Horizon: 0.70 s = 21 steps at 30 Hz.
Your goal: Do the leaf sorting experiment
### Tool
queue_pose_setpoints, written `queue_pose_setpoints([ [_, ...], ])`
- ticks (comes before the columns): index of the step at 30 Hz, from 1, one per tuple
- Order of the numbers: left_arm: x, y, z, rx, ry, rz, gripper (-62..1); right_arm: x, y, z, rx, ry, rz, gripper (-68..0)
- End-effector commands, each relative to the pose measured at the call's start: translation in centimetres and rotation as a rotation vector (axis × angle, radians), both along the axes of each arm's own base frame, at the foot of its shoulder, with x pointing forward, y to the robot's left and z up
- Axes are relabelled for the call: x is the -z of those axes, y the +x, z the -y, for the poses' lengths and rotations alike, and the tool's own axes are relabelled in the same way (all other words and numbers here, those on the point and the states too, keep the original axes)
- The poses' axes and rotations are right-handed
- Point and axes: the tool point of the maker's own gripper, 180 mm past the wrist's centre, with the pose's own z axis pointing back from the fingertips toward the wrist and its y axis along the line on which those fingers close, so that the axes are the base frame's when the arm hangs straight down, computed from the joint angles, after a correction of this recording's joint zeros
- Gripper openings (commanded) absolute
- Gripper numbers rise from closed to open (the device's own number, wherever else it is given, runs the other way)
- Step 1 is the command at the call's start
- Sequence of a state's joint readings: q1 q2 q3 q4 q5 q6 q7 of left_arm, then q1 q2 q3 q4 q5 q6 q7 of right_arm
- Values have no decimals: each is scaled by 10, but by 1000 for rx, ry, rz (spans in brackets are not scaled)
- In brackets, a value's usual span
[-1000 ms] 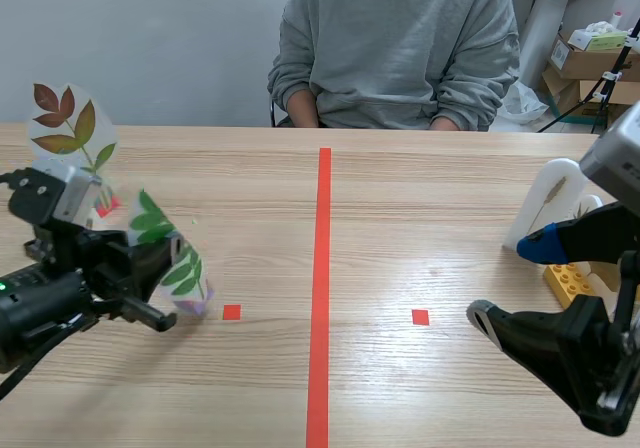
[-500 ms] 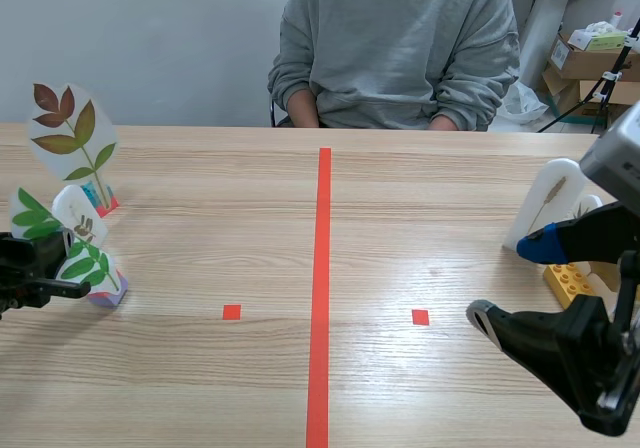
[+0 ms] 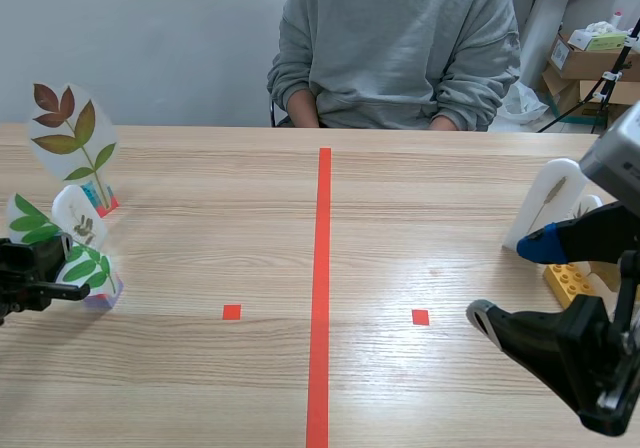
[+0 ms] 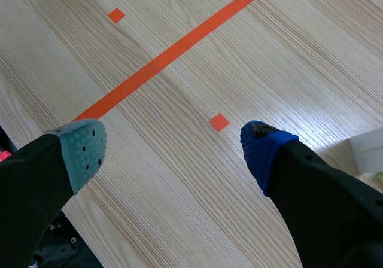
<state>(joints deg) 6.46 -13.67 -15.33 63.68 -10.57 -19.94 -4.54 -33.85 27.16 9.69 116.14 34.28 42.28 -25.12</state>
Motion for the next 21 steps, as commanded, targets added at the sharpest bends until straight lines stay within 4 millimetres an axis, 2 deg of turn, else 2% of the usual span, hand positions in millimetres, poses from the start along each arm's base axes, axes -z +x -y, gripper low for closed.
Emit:
queue_pose_setpoints([
  [1, -20, 11, -3, 2, 6, 59, -569, -7, 4, 1, -6, 4, 27, -213],
  [14, -24, 16, -6, -18, 16, 67, -566, -7, 4, 1, -6, 4, 27, -213],
  [16, -24, 16, -6, -18, 16, 67, -528, -7, 4, 1, -6, 4, 27, -213],
  [21, -24, 16, -6, -18, 16, 67, -332, -7, 4, 1, -6, 4, 27, -213],
])
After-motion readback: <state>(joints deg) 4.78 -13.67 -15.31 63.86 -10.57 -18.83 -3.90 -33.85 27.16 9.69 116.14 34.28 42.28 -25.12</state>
